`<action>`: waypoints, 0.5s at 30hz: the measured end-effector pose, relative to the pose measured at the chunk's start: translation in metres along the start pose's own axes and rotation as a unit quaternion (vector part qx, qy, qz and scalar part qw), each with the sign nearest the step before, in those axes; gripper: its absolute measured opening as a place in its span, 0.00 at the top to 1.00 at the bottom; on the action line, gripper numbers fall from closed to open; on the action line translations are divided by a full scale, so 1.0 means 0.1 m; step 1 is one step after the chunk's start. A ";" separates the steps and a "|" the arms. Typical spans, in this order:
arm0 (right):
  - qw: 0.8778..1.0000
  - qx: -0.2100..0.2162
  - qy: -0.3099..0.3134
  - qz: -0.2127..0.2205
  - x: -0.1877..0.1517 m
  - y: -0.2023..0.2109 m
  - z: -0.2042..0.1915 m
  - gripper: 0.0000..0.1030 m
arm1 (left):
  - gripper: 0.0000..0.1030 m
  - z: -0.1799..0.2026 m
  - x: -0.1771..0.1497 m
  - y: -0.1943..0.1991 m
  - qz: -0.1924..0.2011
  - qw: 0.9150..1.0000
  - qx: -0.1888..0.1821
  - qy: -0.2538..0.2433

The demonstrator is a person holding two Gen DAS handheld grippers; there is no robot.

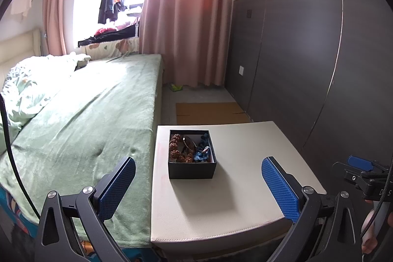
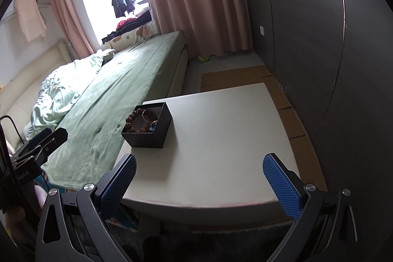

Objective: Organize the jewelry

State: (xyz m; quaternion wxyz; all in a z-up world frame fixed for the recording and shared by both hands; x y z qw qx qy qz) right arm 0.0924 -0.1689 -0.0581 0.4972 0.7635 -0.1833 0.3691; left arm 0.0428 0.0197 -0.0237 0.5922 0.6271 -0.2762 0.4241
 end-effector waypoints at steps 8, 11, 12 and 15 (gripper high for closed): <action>1.000 -0.001 -0.001 0.000 -0.02 0.01 0.00 0.00 | 0.01 0.00 0.00 -0.01 -0.001 1.000 0.000 0.000; 1.000 -0.002 -0.001 -0.001 -0.02 0.01 0.00 0.00 | 0.01 0.01 -0.01 0.00 -0.001 1.000 -0.001 0.001; 1.000 -0.002 -0.001 -0.001 -0.02 0.01 0.00 0.00 | 0.01 0.01 -0.01 0.00 0.000 1.000 -0.001 0.000; 1.000 -0.002 -0.003 -0.001 -0.02 0.01 0.00 0.00 | 0.01 0.01 -0.01 0.00 0.000 1.000 0.000 -0.002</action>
Point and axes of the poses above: each gripper's, at about its wrist camera, not at the fingertips, and y roughly against the way its jaws point, z to its right, x to its top, the point moved 10 cm from there along -y, roughly the way its jaws point, and after that the axes turned 1 degree about x, right-handed, at the moved point
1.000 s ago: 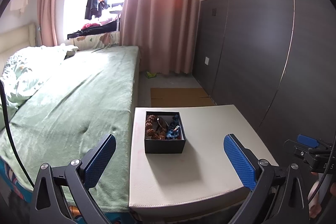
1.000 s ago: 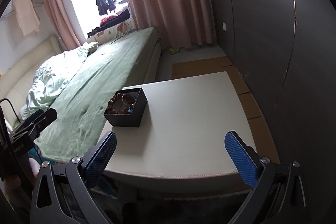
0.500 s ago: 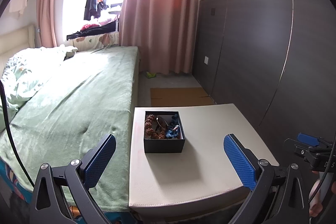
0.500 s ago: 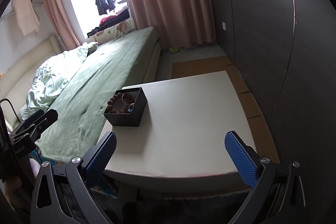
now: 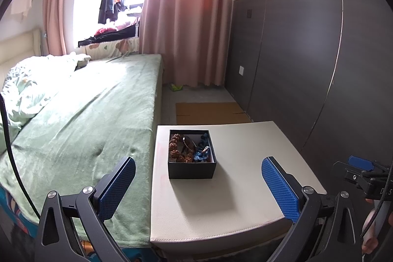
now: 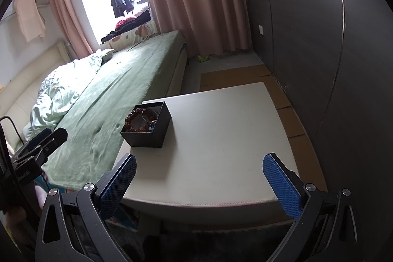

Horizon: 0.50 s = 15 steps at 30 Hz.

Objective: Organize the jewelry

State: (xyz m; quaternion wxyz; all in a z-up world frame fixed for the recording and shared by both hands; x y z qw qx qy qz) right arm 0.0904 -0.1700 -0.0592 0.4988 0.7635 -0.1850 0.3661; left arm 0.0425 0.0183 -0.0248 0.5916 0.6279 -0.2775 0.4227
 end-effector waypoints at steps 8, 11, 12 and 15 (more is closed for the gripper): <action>1.000 0.000 -0.005 -0.001 0.00 0.00 0.02 0.00 | 0.01 0.01 0.00 0.00 0.001 1.000 0.007 -0.004; 1.000 -0.001 -0.005 -0.003 0.00 0.00 0.02 0.00 | 0.01 0.01 -0.01 -0.01 -0.001 1.000 0.006 -0.003; 1.000 -0.001 -0.005 -0.004 0.00 0.00 0.02 0.00 | 0.01 0.01 -0.02 -0.01 -0.001 1.000 0.006 -0.003; 1.000 -0.002 -0.005 -0.006 -0.01 0.00 0.01 0.00 | 0.01 0.00 -0.02 -0.01 -0.002 1.000 0.005 -0.003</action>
Point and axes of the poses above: each gripper's, at about its wrist camera, not at the fingertips, and y roughly against the way its jaws point, z to its right, x to its top, the point moved 10 cm from there along -y, roughly the way its jaws point, and after that the axes turned 1 degree about x, right-handed, at the moved point
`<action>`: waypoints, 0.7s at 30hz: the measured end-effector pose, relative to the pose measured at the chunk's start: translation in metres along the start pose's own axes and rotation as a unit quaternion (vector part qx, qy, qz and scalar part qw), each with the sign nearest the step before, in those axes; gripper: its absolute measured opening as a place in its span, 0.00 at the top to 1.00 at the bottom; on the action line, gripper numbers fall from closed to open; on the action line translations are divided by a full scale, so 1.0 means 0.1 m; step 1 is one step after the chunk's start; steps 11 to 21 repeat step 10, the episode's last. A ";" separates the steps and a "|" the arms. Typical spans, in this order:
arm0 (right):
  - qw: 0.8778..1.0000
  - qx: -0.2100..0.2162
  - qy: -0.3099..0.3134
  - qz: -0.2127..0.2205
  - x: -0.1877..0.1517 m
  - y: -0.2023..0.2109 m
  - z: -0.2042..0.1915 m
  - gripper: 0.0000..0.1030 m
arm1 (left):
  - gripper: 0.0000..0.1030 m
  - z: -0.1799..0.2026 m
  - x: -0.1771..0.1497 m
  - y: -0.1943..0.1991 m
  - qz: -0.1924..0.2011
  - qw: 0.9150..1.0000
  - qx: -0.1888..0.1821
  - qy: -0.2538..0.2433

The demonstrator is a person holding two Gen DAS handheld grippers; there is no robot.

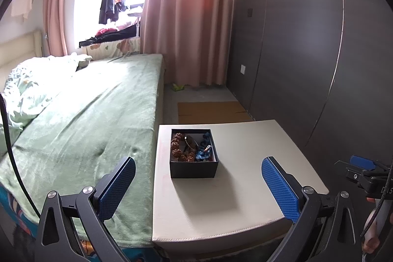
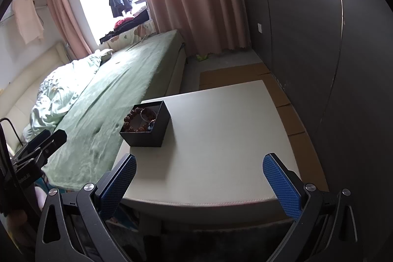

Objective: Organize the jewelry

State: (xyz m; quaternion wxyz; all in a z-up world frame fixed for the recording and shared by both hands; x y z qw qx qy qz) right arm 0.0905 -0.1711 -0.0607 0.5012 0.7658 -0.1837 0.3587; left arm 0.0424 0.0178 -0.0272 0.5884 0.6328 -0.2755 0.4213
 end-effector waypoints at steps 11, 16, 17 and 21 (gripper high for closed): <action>1.000 -0.001 -0.001 -0.003 0.01 -0.02 -0.01 0.00 | 0.01 0.00 0.01 0.01 0.005 1.000 0.004 -0.005; 1.000 -0.001 -0.001 -0.003 0.01 -0.02 -0.01 0.00 | 0.01 0.00 0.01 0.01 0.005 1.000 0.004 -0.005; 1.000 -0.001 -0.001 -0.003 0.01 -0.02 -0.01 0.00 | 0.01 0.00 0.01 0.01 0.005 1.000 0.004 -0.005; 1.000 -0.001 -0.001 -0.003 0.01 -0.02 -0.01 0.00 | 0.01 0.00 0.01 0.01 0.005 1.000 0.004 -0.005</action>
Point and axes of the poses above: each gripper's, at about its wrist camera, not at the fingertips, and y roughly against the way its jaws point, z to its right, x to its top, the point moved 10 cm from there along -y, roughly the way its jaws point, and after that the axes turned 1 degree about x, right-handed, at the moved point
